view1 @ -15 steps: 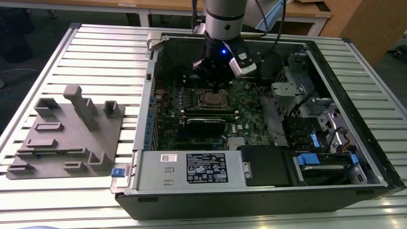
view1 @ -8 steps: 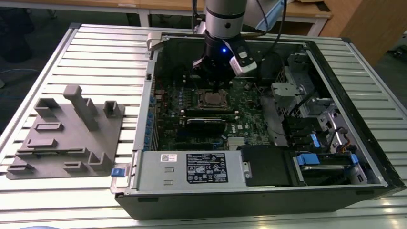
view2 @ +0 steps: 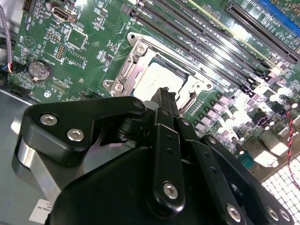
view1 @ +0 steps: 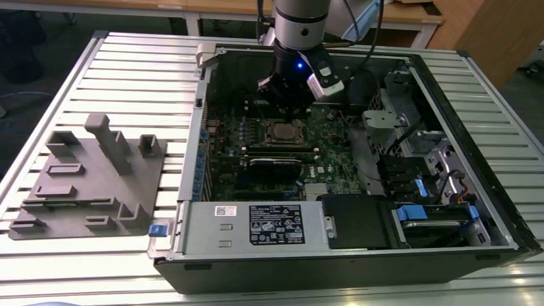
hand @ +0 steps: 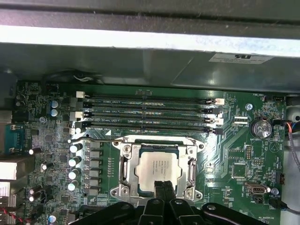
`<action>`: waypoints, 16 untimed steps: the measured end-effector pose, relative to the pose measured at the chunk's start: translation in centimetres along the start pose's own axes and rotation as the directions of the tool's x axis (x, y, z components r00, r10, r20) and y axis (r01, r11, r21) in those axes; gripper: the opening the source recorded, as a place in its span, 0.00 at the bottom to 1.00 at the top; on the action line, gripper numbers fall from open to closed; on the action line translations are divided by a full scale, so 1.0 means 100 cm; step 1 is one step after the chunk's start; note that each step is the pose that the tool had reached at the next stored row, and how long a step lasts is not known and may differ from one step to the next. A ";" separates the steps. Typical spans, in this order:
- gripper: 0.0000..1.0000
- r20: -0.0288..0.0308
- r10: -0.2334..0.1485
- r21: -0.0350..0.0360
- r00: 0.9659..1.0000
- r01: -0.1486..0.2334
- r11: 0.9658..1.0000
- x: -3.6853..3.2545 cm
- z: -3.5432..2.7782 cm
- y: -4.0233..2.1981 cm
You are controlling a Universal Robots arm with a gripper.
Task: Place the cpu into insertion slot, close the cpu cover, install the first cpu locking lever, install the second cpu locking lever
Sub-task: 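Install the first cpu locking lever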
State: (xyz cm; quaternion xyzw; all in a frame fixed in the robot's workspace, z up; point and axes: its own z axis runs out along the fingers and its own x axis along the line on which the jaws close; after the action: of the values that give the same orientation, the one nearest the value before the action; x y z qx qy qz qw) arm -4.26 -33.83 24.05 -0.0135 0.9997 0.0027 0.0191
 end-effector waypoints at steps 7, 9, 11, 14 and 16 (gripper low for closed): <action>0.11 0.000 0.000 0.000 1.000 0.000 1.000 -0.0001 -0.0011 0.0000; 0.11 0.000 0.000 0.000 1.000 0.000 1.000 -0.0001 -0.0011 0.0000; 0.11 0.000 0.000 0.000 1.000 0.000 1.000 0.0000 -0.0011 0.0000; 0.11 0.000 0.000 0.000 1.000 0.000 1.000 0.0014 -0.0013 0.0001; 0.11 0.001 0.000 0.000 1.000 0.000 1.000 0.0041 -0.0014 0.0001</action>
State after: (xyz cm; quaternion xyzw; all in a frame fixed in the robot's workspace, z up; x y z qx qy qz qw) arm -4.68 -33.84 24.17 -0.0135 0.9997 0.0028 0.0199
